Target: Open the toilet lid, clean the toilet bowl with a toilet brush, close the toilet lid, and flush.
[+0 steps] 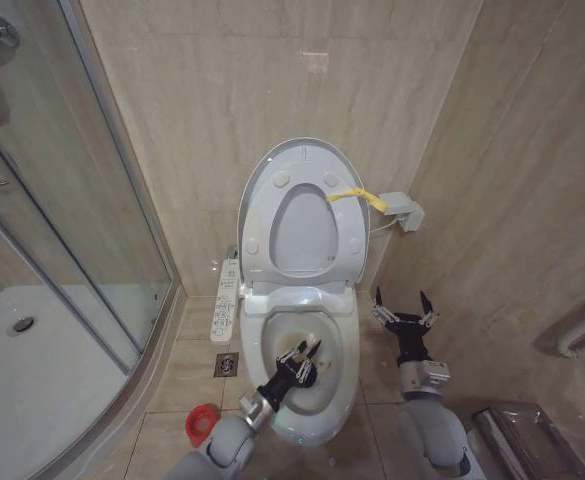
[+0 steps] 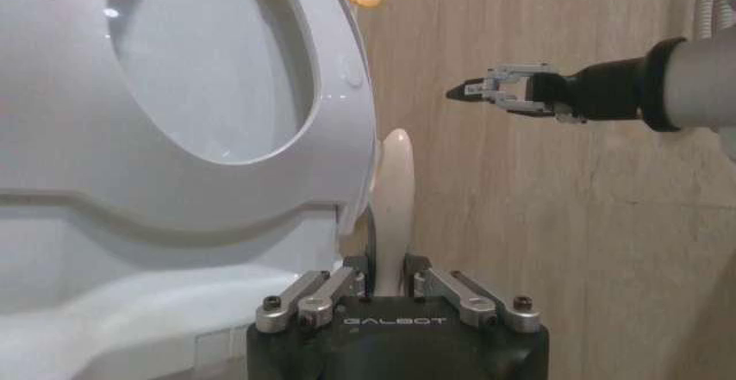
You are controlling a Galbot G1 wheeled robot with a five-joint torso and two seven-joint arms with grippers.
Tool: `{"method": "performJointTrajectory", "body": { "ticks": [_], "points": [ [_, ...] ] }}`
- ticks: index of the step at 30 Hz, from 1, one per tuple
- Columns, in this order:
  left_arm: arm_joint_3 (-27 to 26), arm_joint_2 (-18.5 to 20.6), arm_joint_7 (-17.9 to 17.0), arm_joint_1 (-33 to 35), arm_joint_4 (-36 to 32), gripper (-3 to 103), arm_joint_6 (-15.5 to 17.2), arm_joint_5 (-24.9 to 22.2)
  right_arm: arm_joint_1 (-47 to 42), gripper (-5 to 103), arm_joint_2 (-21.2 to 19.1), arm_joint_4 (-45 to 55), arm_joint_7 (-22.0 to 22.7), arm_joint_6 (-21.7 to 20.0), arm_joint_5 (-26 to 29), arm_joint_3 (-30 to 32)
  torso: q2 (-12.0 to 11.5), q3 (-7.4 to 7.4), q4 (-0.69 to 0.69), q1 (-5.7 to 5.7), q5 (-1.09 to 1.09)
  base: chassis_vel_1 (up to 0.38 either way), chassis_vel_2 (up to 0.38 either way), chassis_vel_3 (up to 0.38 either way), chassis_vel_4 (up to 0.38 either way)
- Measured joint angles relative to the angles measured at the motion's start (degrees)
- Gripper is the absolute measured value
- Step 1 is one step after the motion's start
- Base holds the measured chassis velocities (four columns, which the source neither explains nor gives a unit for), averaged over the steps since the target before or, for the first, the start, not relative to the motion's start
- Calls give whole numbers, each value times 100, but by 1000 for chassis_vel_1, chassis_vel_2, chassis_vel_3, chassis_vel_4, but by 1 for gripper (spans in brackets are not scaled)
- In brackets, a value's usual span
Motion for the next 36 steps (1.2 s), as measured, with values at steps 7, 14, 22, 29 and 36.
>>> {"method": "performJointTrajectory", "body": {
  "ticks": [7, 14, 22, 29, 36],
  "points": [
    [-248, 300, -88, 607, -335, 18, -36, 76, 0, 100, 0, 0, 1, 0, 0, 0, 0, 0, 1, 0, 1, 0, 0, 0, 0],
    [-524, 393, -7, 1074, -458, 18, -166, 23, 0, 100, 0, 0, 1, 0, 0, 0, -1, 0, 1, 0, 1, 0, 0, 0, 0],
    [-594, 384, 71, 760, -452, 18, -217, -147, 0, 100, 0, 0, 1, 0, 0, 0, -1, 1, -2, 1, 0, 0, 0, 0, 0],
    [-588, 357, 92, 519, -457, 18, -221, -328, 0, 100, 0, 0, 1, 0, 0, 0, -1, 1, 1, 1, 1, 0, 0, 0, 0],
    [-465, 184, 111, 162, -319, 18, -234, -404, 0, 100, 0, 0, 1, 0, 0, 0, -1, 1, 1, 1, 1, 0, 0, 0, 0]
  ]
}}
